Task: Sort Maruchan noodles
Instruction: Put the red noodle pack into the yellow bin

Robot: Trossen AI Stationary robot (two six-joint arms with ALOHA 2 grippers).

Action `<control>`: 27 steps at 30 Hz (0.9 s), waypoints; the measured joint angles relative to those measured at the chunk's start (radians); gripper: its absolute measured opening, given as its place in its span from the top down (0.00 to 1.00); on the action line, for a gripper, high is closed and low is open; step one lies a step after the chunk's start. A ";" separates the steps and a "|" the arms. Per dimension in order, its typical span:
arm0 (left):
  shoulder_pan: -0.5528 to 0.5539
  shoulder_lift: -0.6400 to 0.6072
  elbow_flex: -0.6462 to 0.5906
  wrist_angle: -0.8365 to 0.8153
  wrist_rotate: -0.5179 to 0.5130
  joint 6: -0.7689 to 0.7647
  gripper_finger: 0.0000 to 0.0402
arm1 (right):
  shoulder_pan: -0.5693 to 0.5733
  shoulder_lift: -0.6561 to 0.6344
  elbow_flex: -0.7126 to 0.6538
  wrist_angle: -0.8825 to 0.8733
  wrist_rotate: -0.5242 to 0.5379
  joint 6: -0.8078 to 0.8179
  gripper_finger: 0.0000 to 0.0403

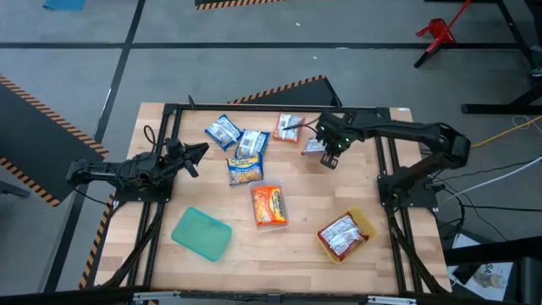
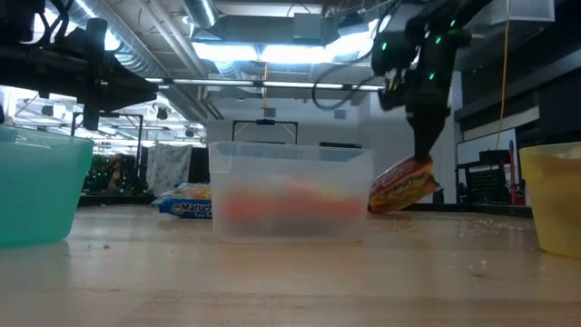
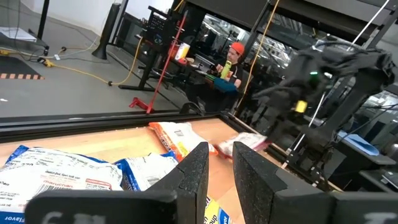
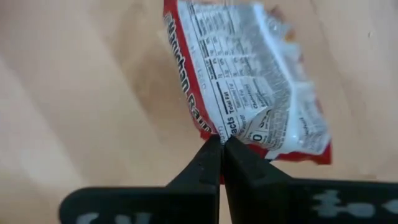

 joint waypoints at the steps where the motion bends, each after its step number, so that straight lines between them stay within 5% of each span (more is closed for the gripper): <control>1: 0.000 0.000 0.000 0.000 0.000 0.000 0.83 | 0.024 -0.020 0.000 -0.015 0.007 0.025 1.00; 15: 0.000 0.000 0.000 0.000 0.017 -0.008 0.83 | 0.315 -0.188 0.030 -0.100 0.090 0.333 1.00; 27: 0.000 0.000 0.000 0.000 0.019 -0.025 0.83 | 0.229 -0.045 0.130 -0.038 0.147 0.105 0.98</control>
